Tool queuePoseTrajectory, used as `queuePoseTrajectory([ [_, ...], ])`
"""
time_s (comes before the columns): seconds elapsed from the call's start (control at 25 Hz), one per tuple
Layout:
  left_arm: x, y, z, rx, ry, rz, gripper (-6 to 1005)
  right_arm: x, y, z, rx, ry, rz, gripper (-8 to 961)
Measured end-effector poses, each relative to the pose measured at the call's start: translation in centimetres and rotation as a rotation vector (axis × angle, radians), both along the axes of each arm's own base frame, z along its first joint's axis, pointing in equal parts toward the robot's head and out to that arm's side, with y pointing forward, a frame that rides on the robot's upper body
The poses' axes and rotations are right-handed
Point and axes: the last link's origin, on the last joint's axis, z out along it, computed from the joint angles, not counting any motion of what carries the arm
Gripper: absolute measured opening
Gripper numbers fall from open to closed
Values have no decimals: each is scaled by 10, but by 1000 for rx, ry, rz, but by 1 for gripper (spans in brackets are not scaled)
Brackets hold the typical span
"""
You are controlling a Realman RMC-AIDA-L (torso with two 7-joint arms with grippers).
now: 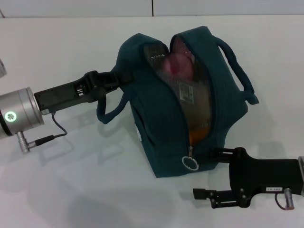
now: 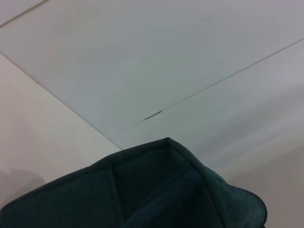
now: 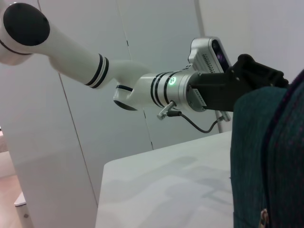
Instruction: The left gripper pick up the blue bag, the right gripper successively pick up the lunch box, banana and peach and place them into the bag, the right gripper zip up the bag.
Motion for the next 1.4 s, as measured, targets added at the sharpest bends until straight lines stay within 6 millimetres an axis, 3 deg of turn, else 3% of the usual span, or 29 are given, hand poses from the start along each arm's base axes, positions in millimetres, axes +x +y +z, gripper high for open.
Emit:
queuePoseTrajectory([
  [0.6, 0, 0, 0, -1, 0, -2, 65, -7, 8, -9, 4, 0, -27, 750],
  [0.92, 0, 0, 0, 0, 1, -2, 65, -6, 9, -9, 9, 2, -33, 548],
  [1.16, 0, 1, 1, 0, 2, -3, 65, -6, 11, -9, 28, 7, -54, 337],
  [1.4, 0, 1, 1, 3, 2, 0, 65, -4, 14, -10, 36, -11, -57, 274],
])
